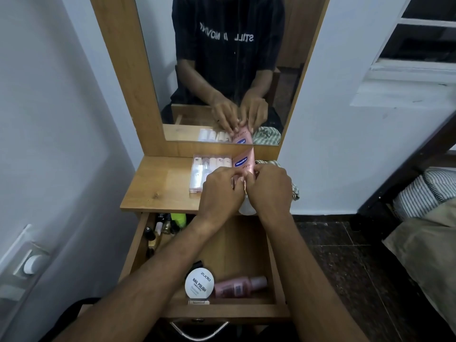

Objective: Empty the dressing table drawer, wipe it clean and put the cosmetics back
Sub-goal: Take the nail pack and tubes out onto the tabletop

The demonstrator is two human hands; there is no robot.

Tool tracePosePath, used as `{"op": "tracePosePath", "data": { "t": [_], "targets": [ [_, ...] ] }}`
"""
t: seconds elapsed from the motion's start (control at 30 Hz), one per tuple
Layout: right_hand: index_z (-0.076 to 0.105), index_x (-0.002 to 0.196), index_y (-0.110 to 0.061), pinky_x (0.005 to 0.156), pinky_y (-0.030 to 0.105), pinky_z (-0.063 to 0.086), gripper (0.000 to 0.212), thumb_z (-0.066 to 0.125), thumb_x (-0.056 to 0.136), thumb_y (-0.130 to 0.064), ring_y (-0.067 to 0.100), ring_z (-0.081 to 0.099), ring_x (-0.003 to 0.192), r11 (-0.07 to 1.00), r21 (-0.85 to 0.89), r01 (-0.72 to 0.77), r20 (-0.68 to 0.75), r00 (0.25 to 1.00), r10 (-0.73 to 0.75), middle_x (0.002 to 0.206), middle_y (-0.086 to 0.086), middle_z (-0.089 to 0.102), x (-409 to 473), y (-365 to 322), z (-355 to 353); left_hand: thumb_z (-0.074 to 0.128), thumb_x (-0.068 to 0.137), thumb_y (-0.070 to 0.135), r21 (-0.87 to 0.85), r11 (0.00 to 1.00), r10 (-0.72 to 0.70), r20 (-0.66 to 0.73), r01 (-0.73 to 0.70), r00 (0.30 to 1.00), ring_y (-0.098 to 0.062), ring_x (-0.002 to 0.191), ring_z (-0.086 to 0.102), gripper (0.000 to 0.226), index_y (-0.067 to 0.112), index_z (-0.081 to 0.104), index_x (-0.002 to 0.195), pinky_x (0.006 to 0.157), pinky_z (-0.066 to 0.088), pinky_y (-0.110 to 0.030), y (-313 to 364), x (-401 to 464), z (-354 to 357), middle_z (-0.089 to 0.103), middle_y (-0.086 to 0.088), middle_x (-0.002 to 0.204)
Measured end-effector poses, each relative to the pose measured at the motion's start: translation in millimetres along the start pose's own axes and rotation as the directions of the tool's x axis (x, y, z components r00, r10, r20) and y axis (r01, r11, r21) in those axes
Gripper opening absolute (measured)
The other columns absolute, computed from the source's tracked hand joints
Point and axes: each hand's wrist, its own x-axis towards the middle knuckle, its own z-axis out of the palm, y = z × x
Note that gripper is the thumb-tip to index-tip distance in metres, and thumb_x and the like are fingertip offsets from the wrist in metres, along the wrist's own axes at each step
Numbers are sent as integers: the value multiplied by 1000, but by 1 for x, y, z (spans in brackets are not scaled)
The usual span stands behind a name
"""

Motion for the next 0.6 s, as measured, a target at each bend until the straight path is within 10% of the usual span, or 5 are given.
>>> {"op": "tracePosePath", "data": {
  "t": [0.4,0.6],
  "targets": [
    [73,117,-22,73,28,52,30,61,97,-39,13,63,81,963,227,145,-168,980,-108,94,0,71,-52,9,-38,67,94,29,-36,995,93,-88,-97,992,-2,89,60,21,16,71,110,76,44,-11,-11,-55,-23,69,6,101],
    [77,99,-27,74,28,55,12,72,89,-32,3,63,79,954,237,181,34,980,-195,91,-12,71,-116,38,-22,71,89,35,49,998,30,277,-45,960,2,76,56,15,26,73,101,70,50,-24,-36,-111,-27,65,13,90]
  ]
}}
